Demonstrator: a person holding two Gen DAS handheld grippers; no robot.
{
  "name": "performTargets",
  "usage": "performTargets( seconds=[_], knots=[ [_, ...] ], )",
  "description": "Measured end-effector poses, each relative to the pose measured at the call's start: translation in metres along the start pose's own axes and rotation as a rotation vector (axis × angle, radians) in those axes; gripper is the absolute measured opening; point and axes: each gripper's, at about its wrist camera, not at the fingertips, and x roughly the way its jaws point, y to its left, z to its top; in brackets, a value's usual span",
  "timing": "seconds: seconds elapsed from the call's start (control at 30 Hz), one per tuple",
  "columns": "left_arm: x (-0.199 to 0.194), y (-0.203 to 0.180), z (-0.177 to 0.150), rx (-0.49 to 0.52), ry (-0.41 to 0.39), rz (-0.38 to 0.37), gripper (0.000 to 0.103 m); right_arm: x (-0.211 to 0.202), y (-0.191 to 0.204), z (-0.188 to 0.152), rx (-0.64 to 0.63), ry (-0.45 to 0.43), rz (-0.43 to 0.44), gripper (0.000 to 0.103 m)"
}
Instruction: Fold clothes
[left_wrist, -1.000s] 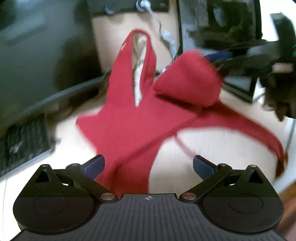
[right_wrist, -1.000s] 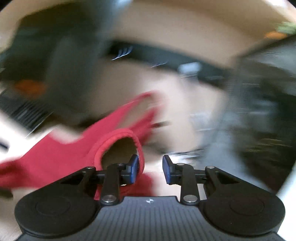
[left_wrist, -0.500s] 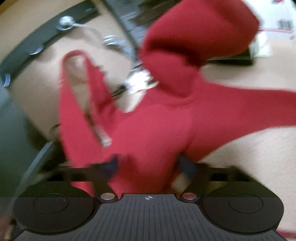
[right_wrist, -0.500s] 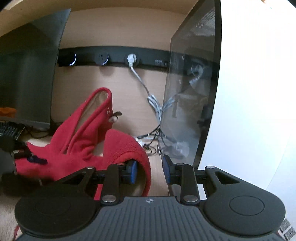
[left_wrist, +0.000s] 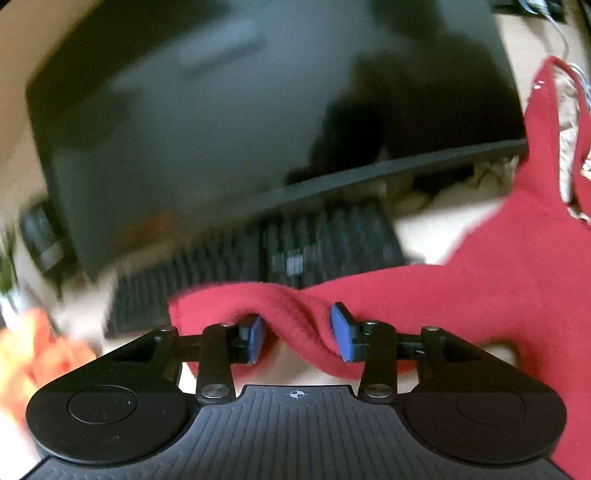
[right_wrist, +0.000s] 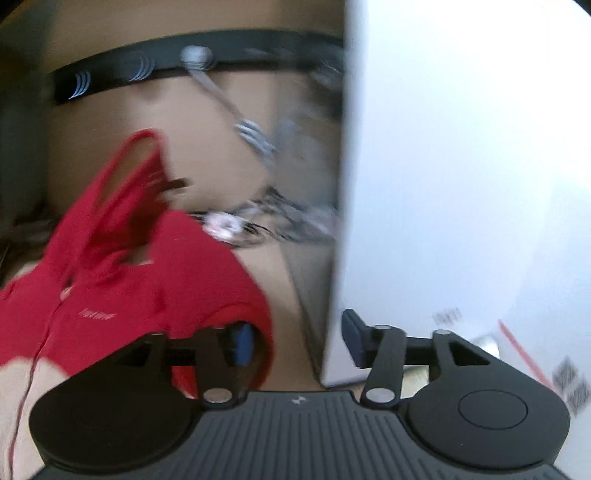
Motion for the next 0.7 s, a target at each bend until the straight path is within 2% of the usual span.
performTargets(
  seconds=[0.07,0.13,0.17,0.2,0.23,0.27,0.33,0.4,0.43,0.5,0.57,0.63,0.7],
  knots=[
    [-0.001,0.003,-0.013,-0.017,0.035,-0.048,0.05,0.001,-0.018,0.001,0.09,0.039,-0.012,0.061],
    [-0.007,0.005,-0.022,-0.053,0.058,-0.106,0.064,-0.005,-0.031,0.0,0.115,0.055,-0.029,0.071],
    [-0.01,0.004,-0.023,-0.074,0.067,-0.139,0.068,-0.008,-0.036,-0.001,0.105,0.068,-0.046,0.081],
    [-0.014,0.002,-0.021,-0.099,0.071,-0.175,0.074,-0.009,-0.039,-0.001,0.081,0.101,-0.054,0.096],
    [-0.019,0.0,-0.02,-0.128,0.074,-0.217,0.077,-0.009,-0.042,-0.004,0.049,0.15,-0.041,0.101],
    [-0.025,-0.002,-0.019,-0.159,0.077,-0.261,0.078,-0.009,-0.045,-0.006,0.019,0.192,-0.029,0.101],
    [-0.038,-0.003,-0.017,-0.239,0.063,-0.388,0.087,-0.024,-0.048,-0.015,-0.021,0.18,-0.004,0.101],
    [-0.05,-0.009,-0.012,-0.294,0.032,-0.53,0.094,-0.046,-0.042,-0.014,-0.042,0.096,0.071,0.101],
    [-0.053,-0.015,-0.008,-0.301,0.014,-0.585,0.094,-0.057,-0.037,-0.012,-0.048,0.045,0.114,0.101],
    [-0.055,-0.032,0.0,-0.308,-0.014,-0.677,0.094,-0.071,-0.022,-0.003,-0.067,-0.043,0.211,0.101],
    [-0.049,-0.053,0.008,-0.317,-0.02,-0.754,0.094,-0.064,0.006,0.011,-0.107,-0.074,0.301,0.101],
    [-0.04,-0.078,0.014,-0.307,-0.021,-0.793,0.095,-0.047,0.034,0.025,-0.136,-0.082,0.384,0.101],
    [-0.039,-0.099,0.017,-0.255,-0.049,-0.701,0.095,-0.015,0.061,0.034,-0.155,-0.057,0.473,0.101]
  ],
)
